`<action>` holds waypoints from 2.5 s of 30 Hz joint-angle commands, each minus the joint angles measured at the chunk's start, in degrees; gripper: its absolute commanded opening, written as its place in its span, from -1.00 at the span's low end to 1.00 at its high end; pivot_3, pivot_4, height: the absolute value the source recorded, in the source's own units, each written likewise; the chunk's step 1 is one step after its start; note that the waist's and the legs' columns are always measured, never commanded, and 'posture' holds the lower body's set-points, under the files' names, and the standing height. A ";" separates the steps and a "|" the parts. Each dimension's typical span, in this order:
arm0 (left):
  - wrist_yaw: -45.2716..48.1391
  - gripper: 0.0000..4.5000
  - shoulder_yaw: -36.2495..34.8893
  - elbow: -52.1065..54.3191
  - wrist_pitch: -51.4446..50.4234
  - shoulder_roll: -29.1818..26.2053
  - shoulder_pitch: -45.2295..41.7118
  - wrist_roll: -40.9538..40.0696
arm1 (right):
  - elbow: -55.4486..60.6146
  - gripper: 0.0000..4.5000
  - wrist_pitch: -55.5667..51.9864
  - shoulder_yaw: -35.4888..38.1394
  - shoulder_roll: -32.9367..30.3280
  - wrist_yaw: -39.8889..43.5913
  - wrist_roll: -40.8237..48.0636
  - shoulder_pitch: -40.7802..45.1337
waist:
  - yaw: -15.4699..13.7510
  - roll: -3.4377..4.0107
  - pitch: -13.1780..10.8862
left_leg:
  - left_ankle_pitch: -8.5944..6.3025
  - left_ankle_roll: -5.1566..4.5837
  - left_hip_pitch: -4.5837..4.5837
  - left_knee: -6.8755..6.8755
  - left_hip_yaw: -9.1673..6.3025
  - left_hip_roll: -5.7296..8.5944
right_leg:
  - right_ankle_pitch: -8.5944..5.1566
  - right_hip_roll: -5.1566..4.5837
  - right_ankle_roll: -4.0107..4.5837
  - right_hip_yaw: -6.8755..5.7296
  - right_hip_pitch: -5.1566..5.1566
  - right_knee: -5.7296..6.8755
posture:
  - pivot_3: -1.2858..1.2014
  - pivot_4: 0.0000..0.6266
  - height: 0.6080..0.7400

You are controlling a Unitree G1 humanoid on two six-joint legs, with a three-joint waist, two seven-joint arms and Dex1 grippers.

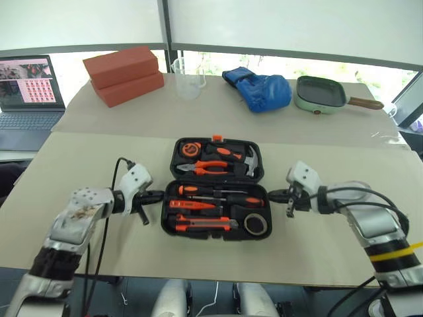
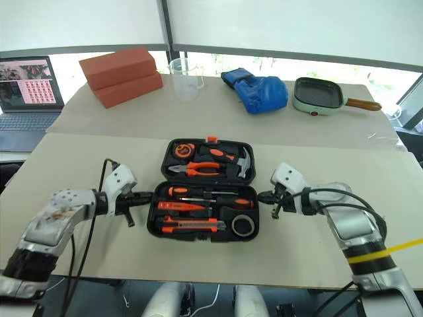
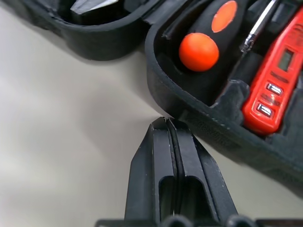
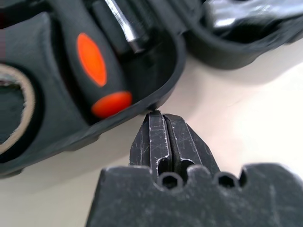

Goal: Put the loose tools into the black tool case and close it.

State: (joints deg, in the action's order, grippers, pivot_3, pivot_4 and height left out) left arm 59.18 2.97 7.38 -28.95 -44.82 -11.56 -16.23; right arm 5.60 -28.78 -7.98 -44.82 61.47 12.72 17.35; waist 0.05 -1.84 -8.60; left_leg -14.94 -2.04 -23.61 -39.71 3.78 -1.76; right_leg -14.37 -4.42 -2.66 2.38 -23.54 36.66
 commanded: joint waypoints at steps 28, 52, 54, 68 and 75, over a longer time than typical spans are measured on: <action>-12.16 0.64 -8.57 -26.31 -32.59 9.42 -32.11 -10.02 | -18.09 0.73 -20.64 6.11 6.49 -8.94 6.63 21.49 | 0.68 -0.08 -0.07 | 0.30 0.13 -0.23 -0.06 -0.01 0.12 | 0.11 0.07 0.09 0.00 -0.38 0.36 | 0.03 -0.52 0.98; -12.47 -1.00 -7.29 -18.57 -31.07 12.44 -27.88 -11.19 | -22.05 -0.99 -22.48 5.97 13.48 -13.73 5.55 27.56 | 0.77 -0.07 -0.06 | 0.36 0.23 -0.48 -0.04 -0.05 0.14 | 0.18 0.02 0.04 -0.02 -0.64 0.46 | 0.03 -0.52 0.98; -11.64 -1.00 -8.26 -13.70 -28.83 13.04 -26.10 -12.32 | -17.97 -0.99 -22.26 8.16 13.89 -14.08 7.40 27.72 | 0.76 -0.07 -0.06 | 0.36 0.23 -0.54 -0.03 -0.05 0.13 | 0.18 0.01 0.04 -0.02 -0.67 0.47 | 0.03 -0.52 0.98; -16.98 -1.00 -9.10 -1.91 -5.51 19.36 -23.42 -5.65 | 0.11 -0.99 -6.00 11.70 15.68 -21.62 2.98 20.17 | 0.02 -0.06 -0.09 | 0.34 0.20 -0.83 -0.02 -0.07 0.15 | 0.29 -0.02 0.00 -0.08 -0.84 0.38 | 0.03 -0.52 0.98; -22.69 -1.00 -6.21 4.11 12.65 18.40 -8.81 6.18 | 12.78 -0.99 10.40 11.40 14.80 -23.67 -2.91 2.84 | 0.05 -0.04 -0.06 | 0.23 0.18 -0.72 0.10 -0.05 0.08 | 0.29 -0.01 -0.01 -0.06 -0.75 0.22 | 0.03 -0.52 0.98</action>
State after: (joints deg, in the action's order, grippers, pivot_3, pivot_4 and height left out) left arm 37.90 -5.88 8.74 -21.98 -26.47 -22.80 -13.81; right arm 13.16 -25.45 5.96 -29.99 36.67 11.20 22.93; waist 0.11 -1.88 -8.66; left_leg -14.76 -1.85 -24.26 -39.60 3.74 -1.69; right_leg -14.08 -4.43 -2.66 2.33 -24.25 36.87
